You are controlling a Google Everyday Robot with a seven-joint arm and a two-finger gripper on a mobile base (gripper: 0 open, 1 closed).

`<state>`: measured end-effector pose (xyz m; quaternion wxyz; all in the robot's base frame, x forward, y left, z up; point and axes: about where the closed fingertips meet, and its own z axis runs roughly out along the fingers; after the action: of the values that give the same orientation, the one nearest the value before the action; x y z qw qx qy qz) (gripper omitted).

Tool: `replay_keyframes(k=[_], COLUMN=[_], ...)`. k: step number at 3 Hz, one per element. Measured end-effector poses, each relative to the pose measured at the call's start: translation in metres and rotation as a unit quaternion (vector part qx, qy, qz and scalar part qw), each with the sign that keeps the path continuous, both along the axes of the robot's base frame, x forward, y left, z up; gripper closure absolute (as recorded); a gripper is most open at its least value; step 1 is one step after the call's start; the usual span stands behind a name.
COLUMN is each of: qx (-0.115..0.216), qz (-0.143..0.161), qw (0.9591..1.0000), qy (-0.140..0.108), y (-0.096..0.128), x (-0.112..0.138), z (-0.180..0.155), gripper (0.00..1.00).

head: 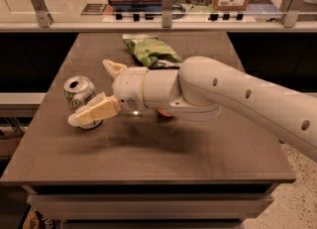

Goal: Knock 7up can over

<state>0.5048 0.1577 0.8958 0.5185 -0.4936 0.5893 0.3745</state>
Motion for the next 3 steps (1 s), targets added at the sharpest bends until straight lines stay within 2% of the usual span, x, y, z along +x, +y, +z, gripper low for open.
replay_keyframes(k=[2, 3], qx=[0.01, 0.015], qz=[-0.02, -0.022], qw=[0.9997, 0.9996], qy=[0.003, -0.001], y=[-0.0081, -0.0093], x=[-0.0065, -0.0099], z=[-0.0124, -0.0146], gripper=[0.0, 0.17])
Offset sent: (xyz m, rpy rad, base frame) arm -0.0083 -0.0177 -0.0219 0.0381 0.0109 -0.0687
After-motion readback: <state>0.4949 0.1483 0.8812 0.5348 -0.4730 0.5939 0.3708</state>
